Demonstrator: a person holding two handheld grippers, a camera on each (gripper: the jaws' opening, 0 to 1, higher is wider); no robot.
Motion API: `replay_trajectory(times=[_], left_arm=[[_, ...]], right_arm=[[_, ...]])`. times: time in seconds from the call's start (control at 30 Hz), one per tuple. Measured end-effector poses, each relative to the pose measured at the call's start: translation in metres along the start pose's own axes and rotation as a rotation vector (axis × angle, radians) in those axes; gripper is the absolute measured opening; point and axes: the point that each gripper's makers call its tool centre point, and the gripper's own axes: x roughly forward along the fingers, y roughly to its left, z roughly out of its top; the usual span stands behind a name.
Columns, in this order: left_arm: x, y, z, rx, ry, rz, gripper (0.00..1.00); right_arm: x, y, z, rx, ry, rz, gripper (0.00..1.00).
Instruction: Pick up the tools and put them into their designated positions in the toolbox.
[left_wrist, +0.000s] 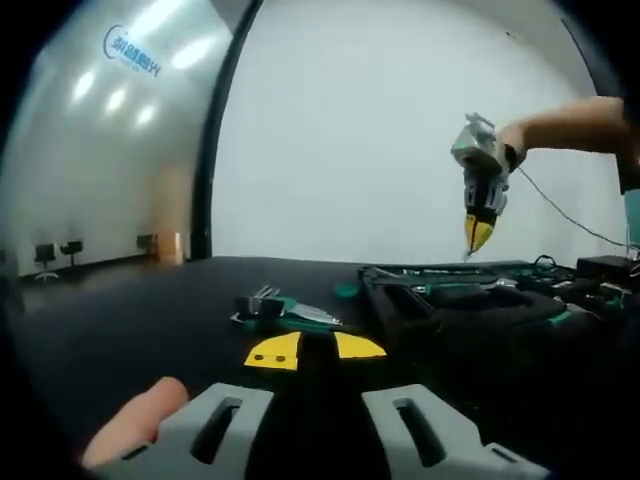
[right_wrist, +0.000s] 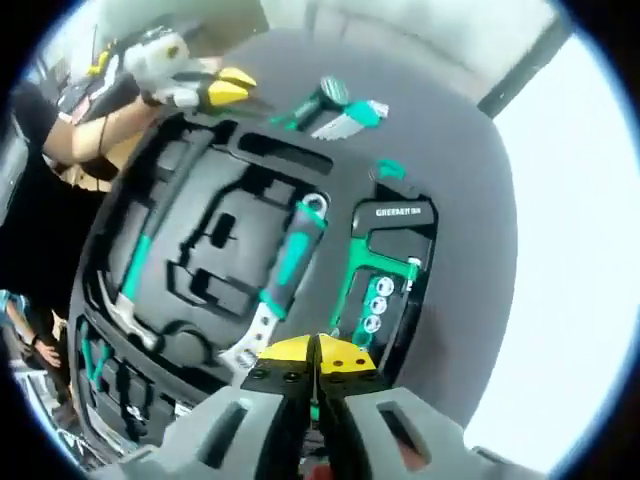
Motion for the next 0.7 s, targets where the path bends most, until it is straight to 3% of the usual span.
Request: replay_trajectory(times=[0.4,0.7], left_arm=[[-0.003,-0.001,0.002,0.019,-0.015,0.012,0.12],[-0.003,0.000,0.003,0.023,-0.017,0.019,0.12]], right_arm=[[0.014,-0.026,-0.026,-0.048,0.147,0.004,0.00],[0.018,-0.034,-0.025,-0.064,0.191,0.056,0.00]])
